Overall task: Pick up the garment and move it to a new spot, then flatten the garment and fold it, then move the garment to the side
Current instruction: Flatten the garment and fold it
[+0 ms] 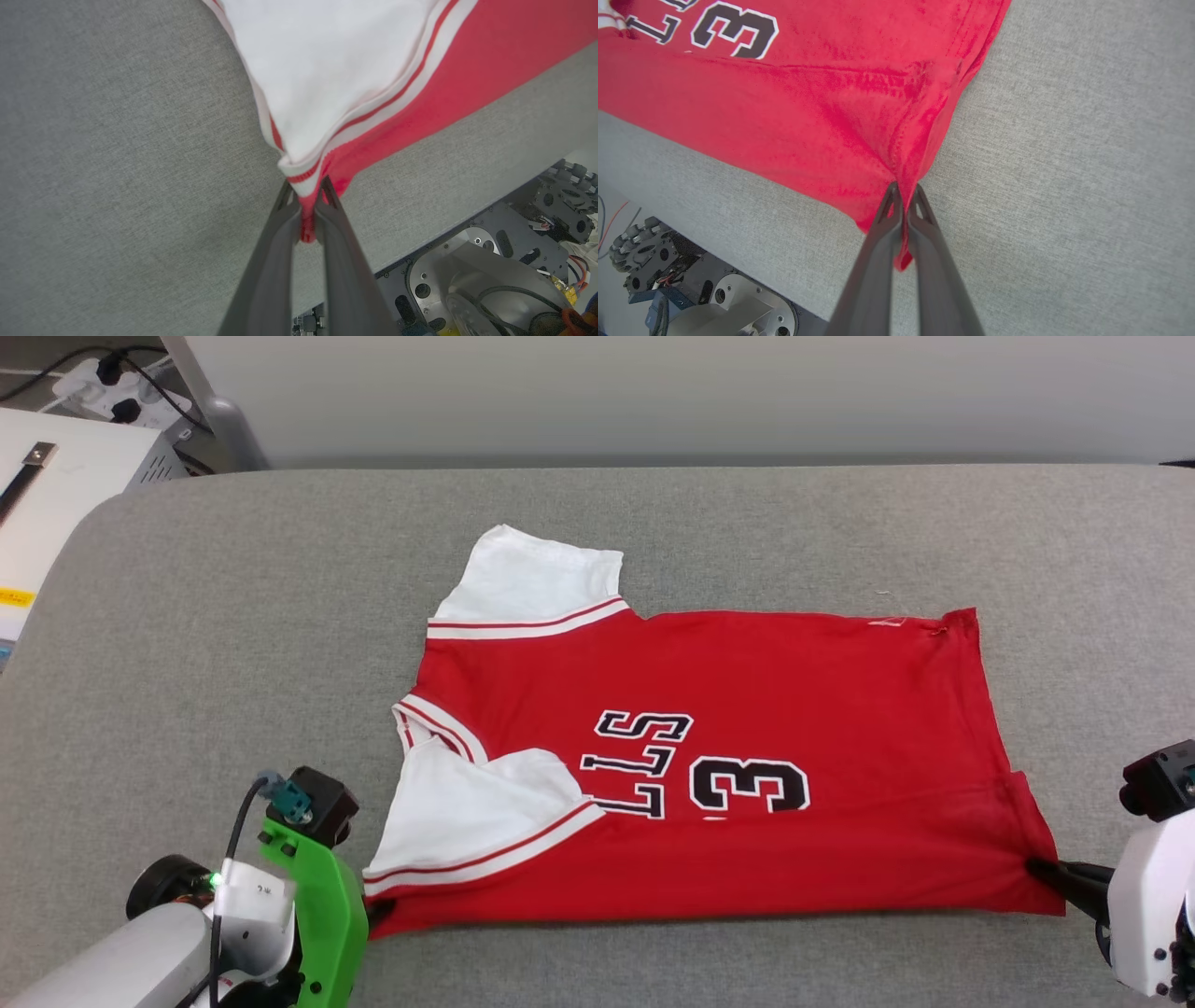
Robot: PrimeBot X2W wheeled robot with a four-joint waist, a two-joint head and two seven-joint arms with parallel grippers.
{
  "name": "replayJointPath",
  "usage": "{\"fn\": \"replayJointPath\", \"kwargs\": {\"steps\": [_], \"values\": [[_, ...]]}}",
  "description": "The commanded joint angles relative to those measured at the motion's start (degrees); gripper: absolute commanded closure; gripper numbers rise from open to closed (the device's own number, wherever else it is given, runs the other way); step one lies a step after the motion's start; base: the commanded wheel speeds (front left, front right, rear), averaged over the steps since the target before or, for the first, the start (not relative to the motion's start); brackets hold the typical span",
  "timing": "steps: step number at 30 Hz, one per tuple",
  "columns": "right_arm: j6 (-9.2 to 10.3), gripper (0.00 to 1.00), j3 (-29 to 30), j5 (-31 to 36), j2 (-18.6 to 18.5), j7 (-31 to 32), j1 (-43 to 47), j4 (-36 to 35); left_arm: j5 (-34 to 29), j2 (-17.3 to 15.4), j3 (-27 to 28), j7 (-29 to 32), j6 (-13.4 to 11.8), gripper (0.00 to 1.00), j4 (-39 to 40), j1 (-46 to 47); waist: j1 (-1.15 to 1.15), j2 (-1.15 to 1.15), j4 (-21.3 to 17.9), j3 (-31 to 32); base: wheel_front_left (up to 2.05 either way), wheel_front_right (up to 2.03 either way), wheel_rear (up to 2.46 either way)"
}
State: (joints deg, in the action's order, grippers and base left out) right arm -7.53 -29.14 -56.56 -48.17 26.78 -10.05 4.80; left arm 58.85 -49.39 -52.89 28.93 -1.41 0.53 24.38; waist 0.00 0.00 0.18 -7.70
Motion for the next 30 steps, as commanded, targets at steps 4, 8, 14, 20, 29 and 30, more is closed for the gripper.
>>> {"fn": "replayJointPath", "kwargs": {"steps": [4,8,14,20,29,30], "values": [[0.04,1.00,1.5,3.3,4.6,1.9,0.5,4.7,-0.8,1.2,-0.8,-1.3,-0.6,1.00,-4.9,-1.6,0.00,0.00,-0.3,-3.6,0.00,0.00,0.00],[0.04,1.00,2.4,5.2,7.7,0.1,0.3,8.4,-1.7,2.9,-0.5,-4.4,-0.1,0.10,-8.8,-1.2,0.00,0.00,0.3,-3.5,0.00,0.00,0.00],[0.04,0.00,5.8,6.5,8.7,-4.5,1.7,7.4,-1.7,1.6,1.7,-8.0,-0.4,0.00,-9.0,-1.0,0.00,0.00,0.6,-0.7,0.00,0.00,0.00],[0.04,0.00,13.4,11.5,8.9,-13.2,2.2,2.0,-2.2,-2.9,7.0,-11.3,-1.8,0.00,-3.9,2.8,0.00,0.00,0.1,0.2,0.00,0.00,0.00],[0.04,0.00,25.8,26.2,21.7,-25.7,-0.2,-8.3,-10.9,1.0,11.8,-15.8,-1.0,0.00,-5.9,22.5,0.00,0.00,-3.5,-7.4,0.00,0.00,0.00],[0.04,0.00,26.2,27.0,22.8,-26.4,-0.3,-9.3,-11.3,2.1,12.0,-15.6,-0.7,0.00,-7.2,24.8,0.00,0.00,-3.9,-8.5,0.00,0.00,0.00]]}}
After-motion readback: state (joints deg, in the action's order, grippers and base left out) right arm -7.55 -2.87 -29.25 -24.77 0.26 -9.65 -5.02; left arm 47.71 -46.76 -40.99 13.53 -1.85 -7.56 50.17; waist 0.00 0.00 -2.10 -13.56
